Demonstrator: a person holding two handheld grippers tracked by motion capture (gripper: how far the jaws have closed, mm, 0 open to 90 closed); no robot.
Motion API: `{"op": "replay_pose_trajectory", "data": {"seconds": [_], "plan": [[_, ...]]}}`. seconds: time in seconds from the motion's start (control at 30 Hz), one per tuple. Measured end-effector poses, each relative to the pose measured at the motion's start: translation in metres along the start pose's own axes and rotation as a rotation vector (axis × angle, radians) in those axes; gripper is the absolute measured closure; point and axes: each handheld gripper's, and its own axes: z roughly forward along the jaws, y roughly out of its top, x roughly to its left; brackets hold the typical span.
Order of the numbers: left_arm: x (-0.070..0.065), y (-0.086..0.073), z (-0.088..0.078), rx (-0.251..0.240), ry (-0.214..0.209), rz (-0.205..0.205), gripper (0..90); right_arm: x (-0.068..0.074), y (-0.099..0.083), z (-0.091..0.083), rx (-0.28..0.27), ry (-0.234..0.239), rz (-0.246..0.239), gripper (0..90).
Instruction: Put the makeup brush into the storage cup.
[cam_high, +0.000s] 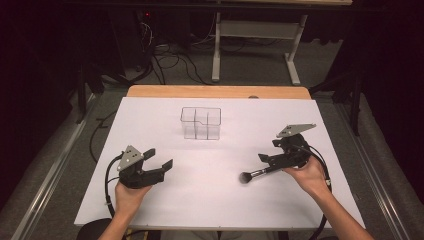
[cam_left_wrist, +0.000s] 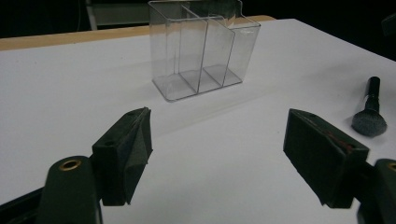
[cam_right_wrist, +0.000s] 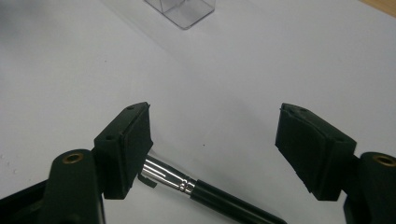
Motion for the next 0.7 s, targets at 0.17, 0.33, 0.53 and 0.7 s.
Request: {"op": "replay_pose_trajectory", "data": {"seconds": [0.17, 0.33, 0.53, 0.7], "plan": [[-0.001, 0.000, 0.001, -0.002, -0.001, -0.001, 23.8, 0.002, 0.003, -0.001, 0.030, 0.009, -0.024, 28.8], [0.000, 0.000, 0.000, -0.002, -0.002, -0.005, 23.7, 0.003, 0.007, -0.002, 0.072, 0.004, -0.050, 28.9], [0.000, 0.000, 0.001, 0.000, -0.003, -0.004, 23.7, 0.003, 0.013, -0.002, 0.155, -0.010, -0.083, 29.1], [0.000, 0.000, 0.000, -0.002, -0.005, -0.006, 24.0, 0.002, 0.016, 0.002, 0.207, -0.008, -0.102, 29.3]]}}
